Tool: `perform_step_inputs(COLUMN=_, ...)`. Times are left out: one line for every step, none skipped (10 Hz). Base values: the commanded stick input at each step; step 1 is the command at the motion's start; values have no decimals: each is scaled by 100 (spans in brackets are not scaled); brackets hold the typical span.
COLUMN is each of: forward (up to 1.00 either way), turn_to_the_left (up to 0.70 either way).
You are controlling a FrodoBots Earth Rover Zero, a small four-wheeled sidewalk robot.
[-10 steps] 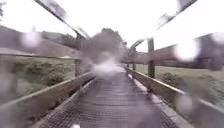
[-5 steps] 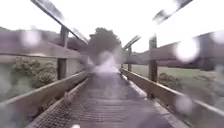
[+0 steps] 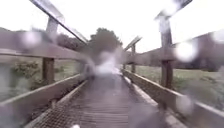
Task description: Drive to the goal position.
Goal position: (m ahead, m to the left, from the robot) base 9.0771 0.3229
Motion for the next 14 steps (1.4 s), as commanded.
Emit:
perform_step_inputs(forward=85, turn_to_the_left=0)
perform_step_inputs(forward=85, turn_to_the_left=0)
perform_step_inputs(forward=85, turn_to_the_left=0)
perform_step_inputs(forward=85, turn_to_the_left=32)
perform_step_inputs(forward=85, turn_to_the_left=30)
perform_step_inputs(forward=85, turn_to_the_left=0)
perform_step_inputs(forward=85, turn_to_the_left=0)
perform_step_inputs(forward=85, turn_to_the_left=0)
perform_step_inputs(forward=85, turn_to_the_left=0)
perform_step_inputs(forward=85, turn_to_the_left=0)
perform_step_inputs(forward=85, turn_to_the_left=0)
perform_step_inputs(forward=85, turn_to_the_left=0)
perform_step_inputs(forward=85, turn_to_the_left=0)
perform_step_inputs(forward=85, turn_to_the_left=0)
